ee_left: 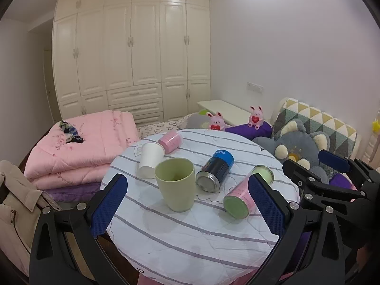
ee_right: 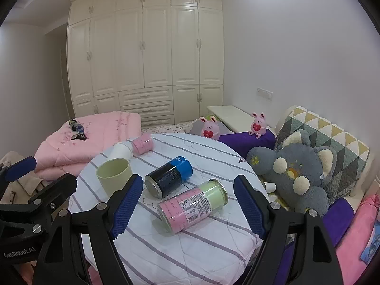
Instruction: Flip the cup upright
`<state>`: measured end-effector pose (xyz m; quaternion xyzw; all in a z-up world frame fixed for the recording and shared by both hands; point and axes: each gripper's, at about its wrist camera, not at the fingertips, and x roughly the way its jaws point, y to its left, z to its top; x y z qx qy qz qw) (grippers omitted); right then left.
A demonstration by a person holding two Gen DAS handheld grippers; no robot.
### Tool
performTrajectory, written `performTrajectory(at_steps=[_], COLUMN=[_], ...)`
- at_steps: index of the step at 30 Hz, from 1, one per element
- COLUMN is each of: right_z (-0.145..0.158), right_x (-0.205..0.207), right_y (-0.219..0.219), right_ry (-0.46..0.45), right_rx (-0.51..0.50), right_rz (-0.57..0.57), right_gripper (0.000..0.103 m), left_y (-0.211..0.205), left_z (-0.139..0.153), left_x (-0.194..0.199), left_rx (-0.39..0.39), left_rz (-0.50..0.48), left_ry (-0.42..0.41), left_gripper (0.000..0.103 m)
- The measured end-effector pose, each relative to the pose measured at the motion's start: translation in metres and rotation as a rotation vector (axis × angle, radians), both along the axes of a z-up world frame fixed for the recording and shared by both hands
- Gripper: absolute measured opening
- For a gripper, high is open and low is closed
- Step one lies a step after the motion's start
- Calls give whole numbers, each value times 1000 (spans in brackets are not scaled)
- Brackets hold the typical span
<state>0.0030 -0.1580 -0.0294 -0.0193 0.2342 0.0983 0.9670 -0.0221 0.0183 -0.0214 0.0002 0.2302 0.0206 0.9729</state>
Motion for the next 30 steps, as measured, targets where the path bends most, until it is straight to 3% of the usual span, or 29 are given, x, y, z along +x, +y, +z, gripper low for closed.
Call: performTrajectory(at_steps=[18,30], right_z=[-7,6], right_x=[10,36], right_y=[-13,-20], right_ry=[29,46], right_rx=[5,20], right_rz=[-37,-58], right_gripper=[80,80], left_y=[-9,-15], left_z=[-6,9], left_x=[22,54], left_rx=[8,31], left_rz=[-27,-43], left_ry=[52,85], left_gripper=[103,103])
